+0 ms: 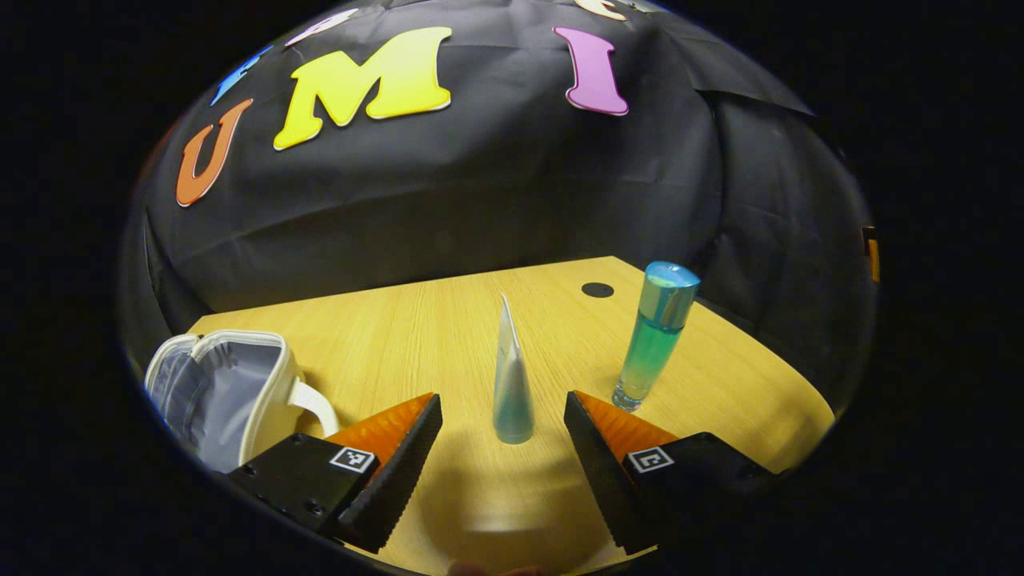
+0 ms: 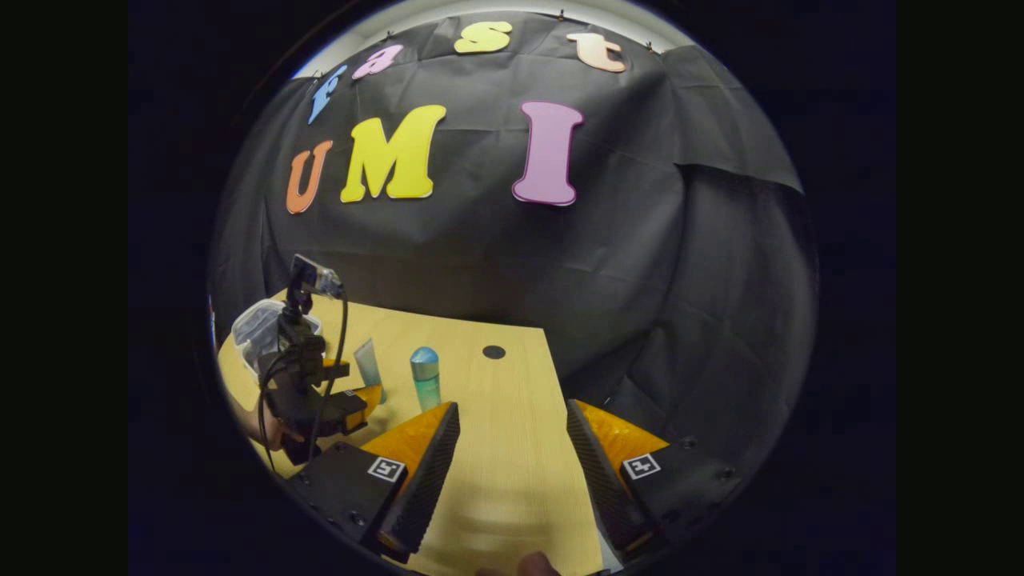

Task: First open the suitcase, pack the skin care products into it, and then close the suitcase.

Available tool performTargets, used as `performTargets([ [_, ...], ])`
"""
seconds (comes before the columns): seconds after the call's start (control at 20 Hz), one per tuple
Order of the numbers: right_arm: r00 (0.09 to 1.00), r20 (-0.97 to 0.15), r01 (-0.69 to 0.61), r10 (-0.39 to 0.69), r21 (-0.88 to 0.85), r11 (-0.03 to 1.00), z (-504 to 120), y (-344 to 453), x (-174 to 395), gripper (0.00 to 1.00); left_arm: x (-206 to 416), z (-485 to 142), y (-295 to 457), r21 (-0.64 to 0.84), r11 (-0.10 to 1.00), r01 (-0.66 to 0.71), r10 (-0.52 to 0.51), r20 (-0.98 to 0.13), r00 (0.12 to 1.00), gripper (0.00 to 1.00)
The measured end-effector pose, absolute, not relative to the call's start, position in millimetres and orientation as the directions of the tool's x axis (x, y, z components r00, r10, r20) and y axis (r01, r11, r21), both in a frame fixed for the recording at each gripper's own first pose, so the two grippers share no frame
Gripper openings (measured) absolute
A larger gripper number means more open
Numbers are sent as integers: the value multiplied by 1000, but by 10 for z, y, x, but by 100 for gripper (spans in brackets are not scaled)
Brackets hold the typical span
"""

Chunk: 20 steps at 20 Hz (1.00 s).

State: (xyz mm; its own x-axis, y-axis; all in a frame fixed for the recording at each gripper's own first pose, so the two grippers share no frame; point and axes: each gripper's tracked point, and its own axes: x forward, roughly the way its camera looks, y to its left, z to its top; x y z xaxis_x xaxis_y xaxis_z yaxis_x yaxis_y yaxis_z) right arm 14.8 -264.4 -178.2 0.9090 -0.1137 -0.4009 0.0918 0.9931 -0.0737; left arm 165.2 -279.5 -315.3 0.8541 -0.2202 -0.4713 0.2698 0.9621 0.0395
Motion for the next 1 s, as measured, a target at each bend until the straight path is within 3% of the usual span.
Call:
performTargets([
  [0.1,903,-413,99,-116,-62,993,-1843,-2694,155,78,1734,-3237,-2791,36,966,258,-208,-488,848,98],
  [0.45,890,-446,96,-95,-21,995,-2025,-2696,274,78,1936,-3397,-2873,47,961,273,-210,-518,829,82],
  [0.55,889,-453,84,-74,2,996,-2073,-2653,331,80,1957,-3415,-2903,61,957,282,-211,-520,828,43],
  [0.6,887,-458,79,-65,10,997,-2097,-2638,352,80,1967,-3419,-2904,65,958,280,-206,-523,827,46],
  [0.85,894,-448,26,-4,41,999,-2168,-2496,550,79,1882,-3239,-2886,22,965,262,-214,-517,829,39],
  [0.95,897,-442,0,27,61,998,-2233,-2369,643,80,1768,-3044,-2850,15,964,264,-220,-509,832,44],
  [1.0,896,-442,-15,45,73,997,-2283,-2283,703,80,1685,-2922,-2811,7,966,258,-220,-503,836,39],
])
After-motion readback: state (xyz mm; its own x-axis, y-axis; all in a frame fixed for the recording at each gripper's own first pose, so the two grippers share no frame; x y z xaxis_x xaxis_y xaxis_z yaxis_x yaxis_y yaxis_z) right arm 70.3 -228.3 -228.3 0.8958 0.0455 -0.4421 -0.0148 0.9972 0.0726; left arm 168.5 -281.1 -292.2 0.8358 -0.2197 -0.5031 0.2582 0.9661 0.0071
